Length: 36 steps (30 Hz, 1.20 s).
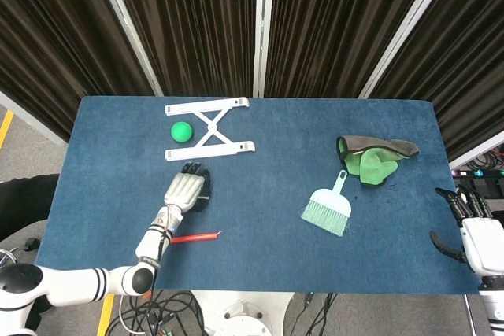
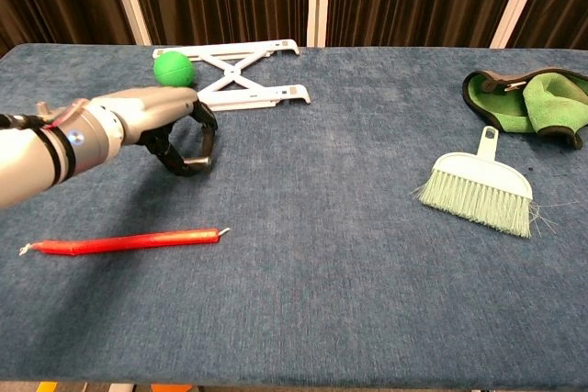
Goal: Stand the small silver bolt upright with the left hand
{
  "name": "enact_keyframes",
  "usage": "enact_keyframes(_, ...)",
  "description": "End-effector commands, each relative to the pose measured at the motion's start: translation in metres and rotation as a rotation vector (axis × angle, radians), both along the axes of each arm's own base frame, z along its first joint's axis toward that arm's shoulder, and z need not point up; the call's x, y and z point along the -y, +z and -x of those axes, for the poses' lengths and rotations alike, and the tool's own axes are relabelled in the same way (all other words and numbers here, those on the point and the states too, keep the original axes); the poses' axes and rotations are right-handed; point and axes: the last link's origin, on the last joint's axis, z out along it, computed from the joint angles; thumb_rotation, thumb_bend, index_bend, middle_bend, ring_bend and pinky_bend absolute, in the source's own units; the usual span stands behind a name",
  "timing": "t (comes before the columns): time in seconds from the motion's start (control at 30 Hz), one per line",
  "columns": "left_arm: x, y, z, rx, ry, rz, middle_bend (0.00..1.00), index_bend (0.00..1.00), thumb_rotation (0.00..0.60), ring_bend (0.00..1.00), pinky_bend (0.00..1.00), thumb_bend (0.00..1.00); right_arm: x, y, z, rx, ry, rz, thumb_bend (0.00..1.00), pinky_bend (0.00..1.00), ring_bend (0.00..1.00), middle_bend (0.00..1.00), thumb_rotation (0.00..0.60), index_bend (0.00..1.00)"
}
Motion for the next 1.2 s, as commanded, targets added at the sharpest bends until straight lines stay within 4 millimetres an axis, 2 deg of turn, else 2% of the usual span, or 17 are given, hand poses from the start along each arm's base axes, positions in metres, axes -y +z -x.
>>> enact_keyframes(0.03,-0.003,0.012,0.001,0.091,0.032,-0.014,0.18,0.54,0.6,0.03,0.0,0.38,0.0,0.0,0.0,0.001,0.001,0.0,0.2,0.03,0.0,0.18,0.6,0.12)
enact_keyframes(0.33,-0.01,0.019,0.014,0.196,0.104,-0.01,0.18,0.54,0.6,0.03,0.0,0.38,0.001,-0.001,-0.001,-0.001,0.001,-0.002,0.2,0.03,0.0,0.18,0.6,0.12)
enact_keyframes(0.7,-0.009,0.016,0.025,0.2,0.133,0.005,0.18,0.53,0.6,0.03,0.0,0.38,0.0,-0.001,-0.003,-0.002,0.002,-0.002,0.2,0.03,0.0,0.18,0.6,0.12)
enact_keyframes(1.2,-0.002,0.018,0.029,0.177,0.117,0.015,0.18,0.43,0.6,0.03,0.0,0.38,-0.002,-0.002,-0.002,0.003,0.003,0.001,0.2,0.03,0.0,0.18,0.6,0.12)
